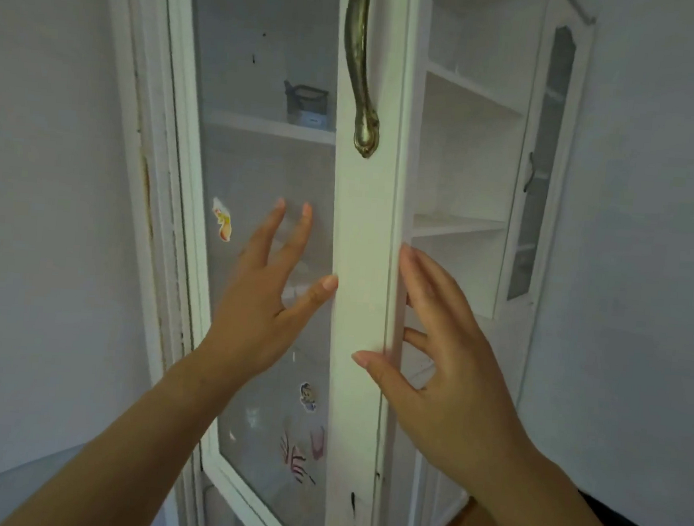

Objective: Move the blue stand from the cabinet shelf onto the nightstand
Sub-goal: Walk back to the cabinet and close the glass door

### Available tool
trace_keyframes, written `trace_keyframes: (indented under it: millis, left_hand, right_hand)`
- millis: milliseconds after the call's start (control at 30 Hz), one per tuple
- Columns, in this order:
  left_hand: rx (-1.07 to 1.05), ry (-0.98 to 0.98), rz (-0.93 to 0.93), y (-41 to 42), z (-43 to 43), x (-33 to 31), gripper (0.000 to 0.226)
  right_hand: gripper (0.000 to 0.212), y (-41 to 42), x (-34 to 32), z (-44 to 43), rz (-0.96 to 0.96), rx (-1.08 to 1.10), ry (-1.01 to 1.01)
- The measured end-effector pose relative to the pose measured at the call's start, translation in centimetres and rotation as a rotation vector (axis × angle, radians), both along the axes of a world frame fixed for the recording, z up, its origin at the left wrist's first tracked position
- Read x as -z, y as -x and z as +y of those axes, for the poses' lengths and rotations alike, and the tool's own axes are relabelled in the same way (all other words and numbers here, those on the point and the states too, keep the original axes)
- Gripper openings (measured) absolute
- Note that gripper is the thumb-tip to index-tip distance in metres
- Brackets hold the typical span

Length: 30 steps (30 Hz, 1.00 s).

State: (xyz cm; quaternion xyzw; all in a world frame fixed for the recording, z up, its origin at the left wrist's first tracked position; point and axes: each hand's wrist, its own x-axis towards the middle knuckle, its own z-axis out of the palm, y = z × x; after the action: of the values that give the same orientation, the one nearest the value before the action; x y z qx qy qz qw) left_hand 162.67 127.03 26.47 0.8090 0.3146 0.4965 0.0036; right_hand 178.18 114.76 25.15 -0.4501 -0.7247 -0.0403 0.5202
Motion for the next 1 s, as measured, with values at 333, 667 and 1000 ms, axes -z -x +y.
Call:
trace_keyframes:
  millis: [333,667,1000]
  left_hand:
    - [-0.196,-0.112,0.102,-4.4,3.8,-0.2,0.076]
    - [-0.397,-0.239,0.124,-9.1,8.8,0.5,0.074]
    - [-0.582,-0.259,0.223,-12.2,15.4,2.3,0.073]
  right_hand:
    - [0.089,-4.6,0.5,5.1,0.051,0.172,-0.004]
    - [0.088,-10.0,1.3,12.1,0.164,0.108,0.0]
    - [0.084,-14.5,1.5,21.4,0.185,0.009,0.021]
